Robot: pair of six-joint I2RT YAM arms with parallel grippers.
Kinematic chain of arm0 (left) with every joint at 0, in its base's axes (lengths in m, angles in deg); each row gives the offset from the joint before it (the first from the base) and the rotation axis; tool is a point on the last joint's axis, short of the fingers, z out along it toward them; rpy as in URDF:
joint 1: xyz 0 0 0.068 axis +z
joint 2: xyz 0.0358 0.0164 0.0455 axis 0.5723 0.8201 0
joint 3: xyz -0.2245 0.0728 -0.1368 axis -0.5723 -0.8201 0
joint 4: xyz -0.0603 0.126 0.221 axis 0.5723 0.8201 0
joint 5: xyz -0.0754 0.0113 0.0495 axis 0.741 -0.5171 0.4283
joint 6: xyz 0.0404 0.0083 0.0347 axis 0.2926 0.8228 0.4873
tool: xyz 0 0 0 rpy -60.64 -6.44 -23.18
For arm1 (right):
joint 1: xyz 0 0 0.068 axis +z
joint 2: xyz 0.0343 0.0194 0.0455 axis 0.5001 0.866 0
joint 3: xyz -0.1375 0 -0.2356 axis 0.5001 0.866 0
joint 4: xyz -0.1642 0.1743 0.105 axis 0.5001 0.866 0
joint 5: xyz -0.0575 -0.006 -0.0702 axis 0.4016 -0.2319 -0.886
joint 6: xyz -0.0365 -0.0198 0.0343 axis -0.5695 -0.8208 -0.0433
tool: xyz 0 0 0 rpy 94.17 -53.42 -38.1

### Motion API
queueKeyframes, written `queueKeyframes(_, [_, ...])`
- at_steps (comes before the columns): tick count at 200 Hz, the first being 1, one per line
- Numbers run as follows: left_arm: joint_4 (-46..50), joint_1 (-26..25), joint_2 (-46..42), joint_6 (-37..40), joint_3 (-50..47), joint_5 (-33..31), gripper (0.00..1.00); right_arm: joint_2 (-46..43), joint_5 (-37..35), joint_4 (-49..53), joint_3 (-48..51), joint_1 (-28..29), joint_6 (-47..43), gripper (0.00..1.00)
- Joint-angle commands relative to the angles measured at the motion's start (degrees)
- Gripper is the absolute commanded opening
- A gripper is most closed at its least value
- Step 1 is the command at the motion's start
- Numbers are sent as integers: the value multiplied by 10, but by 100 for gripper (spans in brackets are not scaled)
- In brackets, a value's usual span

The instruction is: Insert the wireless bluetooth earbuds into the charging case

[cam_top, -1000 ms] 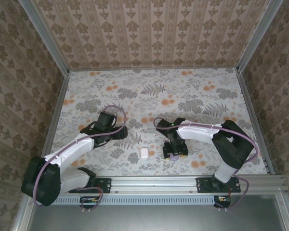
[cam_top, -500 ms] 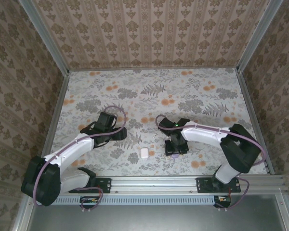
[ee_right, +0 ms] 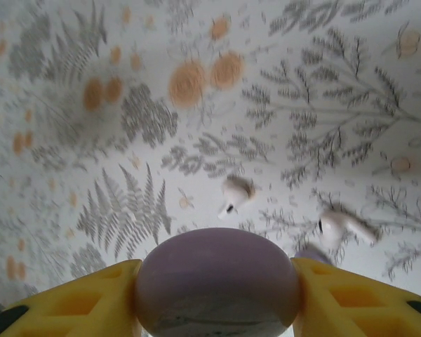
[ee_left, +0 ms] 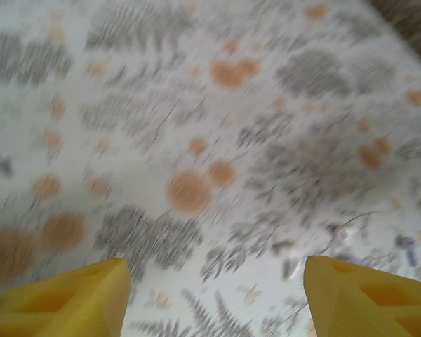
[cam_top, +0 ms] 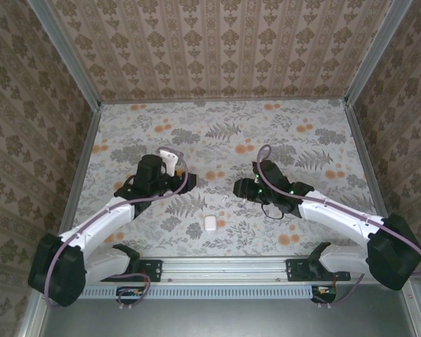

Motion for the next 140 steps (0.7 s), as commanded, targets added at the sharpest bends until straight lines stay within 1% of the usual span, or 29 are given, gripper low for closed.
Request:
queueKeyframes(1, [-139, -13, -31, 45, -40, 57, 68, -32, 33, -119, 30, -18, 21, 51])
queueKeyframes(36, [-211, -48, -57, 150, -83, 83, 68, -58, 64, -200, 55, -25, -2, 52])
queueKeyframes(56, [-243, -69, -62, 191, -98, 86, 67, -57, 82, -235, 53, -26, -12, 52])
queueKeyframes(73, [-273, -81, -62, 218, -111, 108, 66, -52, 97, -256, 48, -27, -14, 52])
queueKeyframes(123, [-305, -100, -50, 221, -119, 102, 65, -61, 127, -334, 69, -26, 4, 52])
queueKeyframes(140, [-331, -104, -37, 210, -119, 101, 61, -65, 135, -368, 81, -21, 15, 52])
